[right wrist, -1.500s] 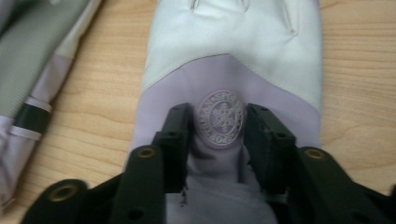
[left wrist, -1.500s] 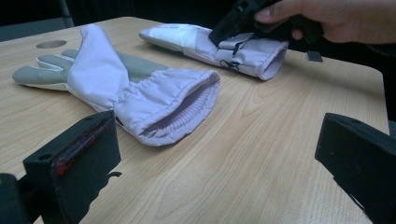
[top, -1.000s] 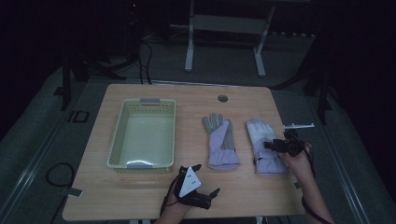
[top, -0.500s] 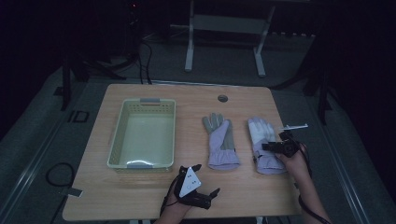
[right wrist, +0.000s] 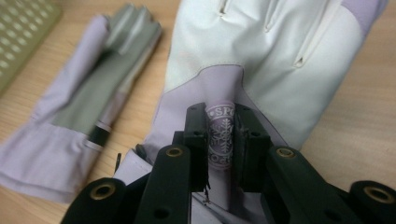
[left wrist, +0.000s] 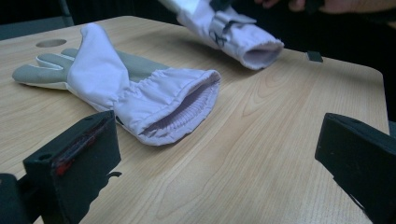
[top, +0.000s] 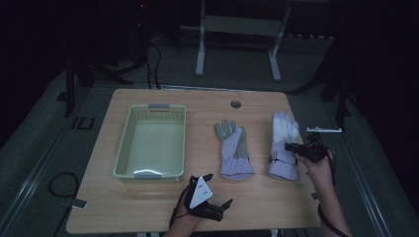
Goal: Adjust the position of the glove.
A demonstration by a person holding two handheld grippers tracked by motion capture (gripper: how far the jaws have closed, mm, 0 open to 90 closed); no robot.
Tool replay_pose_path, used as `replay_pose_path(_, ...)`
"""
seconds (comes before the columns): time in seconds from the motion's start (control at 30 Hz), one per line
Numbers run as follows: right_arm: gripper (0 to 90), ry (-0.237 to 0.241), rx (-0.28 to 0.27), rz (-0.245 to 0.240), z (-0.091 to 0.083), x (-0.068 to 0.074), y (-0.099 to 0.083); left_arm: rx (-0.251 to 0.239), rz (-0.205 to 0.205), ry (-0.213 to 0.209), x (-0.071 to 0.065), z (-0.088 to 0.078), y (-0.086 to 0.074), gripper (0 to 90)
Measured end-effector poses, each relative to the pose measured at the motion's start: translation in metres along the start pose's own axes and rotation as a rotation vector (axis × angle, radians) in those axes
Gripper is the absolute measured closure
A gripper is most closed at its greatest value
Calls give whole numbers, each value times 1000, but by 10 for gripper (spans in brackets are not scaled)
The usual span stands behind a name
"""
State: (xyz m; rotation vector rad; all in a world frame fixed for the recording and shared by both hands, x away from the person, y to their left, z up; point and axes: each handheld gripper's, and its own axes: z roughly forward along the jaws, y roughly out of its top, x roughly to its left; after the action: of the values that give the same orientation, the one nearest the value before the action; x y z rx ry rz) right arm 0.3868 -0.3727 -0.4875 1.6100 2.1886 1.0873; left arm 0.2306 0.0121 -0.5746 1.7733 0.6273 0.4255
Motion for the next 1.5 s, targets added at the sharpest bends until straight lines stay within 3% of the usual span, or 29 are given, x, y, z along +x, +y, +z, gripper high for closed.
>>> replay_pose_path(0.13,778,26,-25,-10,-10,8,9,0,0,1,0,0,0,2)
replay_pose_path(0.33,777,38,-69,-67,-34,44,34,-1,0,3,0,0,0,2)
replay_pose_path(0.53,777,47,-74,-93,-36,75,49,-1,1,2,0,0,0,2)
replay_pose_path(0.83,777,99,-36,-124,-18,124,61,-4,5,-1,-1,0,0,2)
replay_pose_path(1.07,777,84,-6,-140,1,156,60,-4,7,-1,-1,0,0,2)
replay_pose_path(1.27,775,74,50,-148,24,163,51,-4,7,-6,-1,0,0,2)
replay_pose_path(1.4,775,70,69,-135,34,161,47,-5,10,-6,-1,0,0,2)
replay_pose_path(1.5,775,58,107,-111,51,157,42,-5,11,-6,-1,0,0,2)
